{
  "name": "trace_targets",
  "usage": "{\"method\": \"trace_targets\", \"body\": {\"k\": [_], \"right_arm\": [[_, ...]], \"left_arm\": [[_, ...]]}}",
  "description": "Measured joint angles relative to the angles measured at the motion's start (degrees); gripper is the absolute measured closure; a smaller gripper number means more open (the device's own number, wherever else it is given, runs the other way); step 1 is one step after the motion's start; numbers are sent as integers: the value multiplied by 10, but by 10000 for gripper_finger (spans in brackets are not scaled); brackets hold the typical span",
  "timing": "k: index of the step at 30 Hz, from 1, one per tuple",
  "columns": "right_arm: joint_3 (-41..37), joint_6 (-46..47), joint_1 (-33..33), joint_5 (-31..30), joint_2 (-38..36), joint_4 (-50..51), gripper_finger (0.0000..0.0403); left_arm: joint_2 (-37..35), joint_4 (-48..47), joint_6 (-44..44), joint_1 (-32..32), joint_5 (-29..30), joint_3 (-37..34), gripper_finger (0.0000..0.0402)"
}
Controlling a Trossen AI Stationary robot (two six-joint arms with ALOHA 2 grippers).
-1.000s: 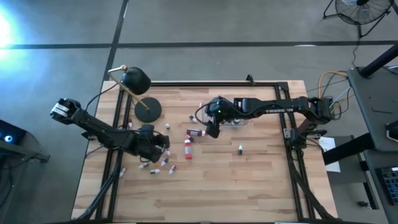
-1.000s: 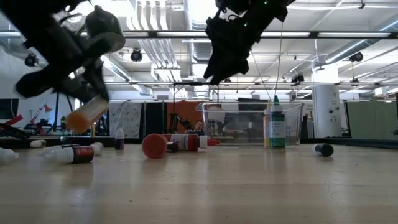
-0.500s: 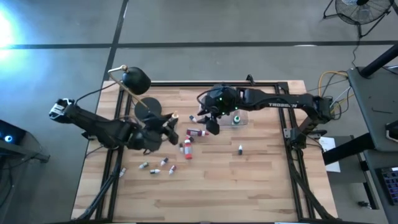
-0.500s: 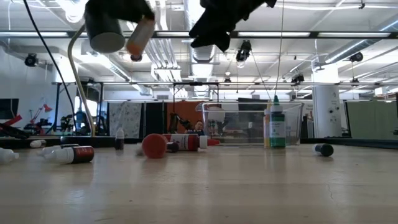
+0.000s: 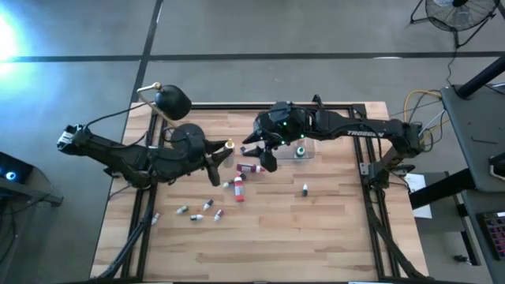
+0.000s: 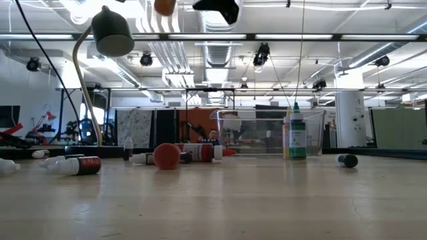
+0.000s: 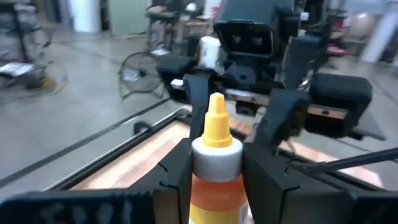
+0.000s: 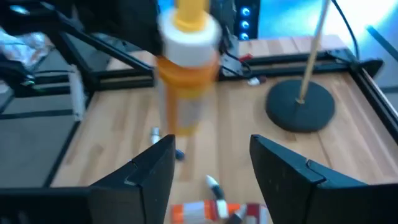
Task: Pick & Place food coloring
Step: Put the large yellow food coloring bottle into the transparent bin
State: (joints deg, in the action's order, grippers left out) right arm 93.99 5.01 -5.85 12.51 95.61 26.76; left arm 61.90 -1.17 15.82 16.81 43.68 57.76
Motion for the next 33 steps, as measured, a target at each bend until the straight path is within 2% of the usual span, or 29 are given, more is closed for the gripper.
{"method": "trace_targets", "body": {"k": [5,11,16,23,33], "right_arm": [[15,17,18,-1,0,-17,175],[34,50,23,-6,0,-54,149],[34,54,23,-9,0,-52,140],[34,63,23,-20,0,-53,154],[33,52,23,-20,4,-53,203]], "left_arm": [[0,78,-71,-13,-33,-1,311],[10,116,-78,-23,-97,-1,311],[18,137,-89,-28,-105,-1,311],[26,160,-93,-35,-126,-1,311],[39,166,-83,-41,-130,-1,298]]}}
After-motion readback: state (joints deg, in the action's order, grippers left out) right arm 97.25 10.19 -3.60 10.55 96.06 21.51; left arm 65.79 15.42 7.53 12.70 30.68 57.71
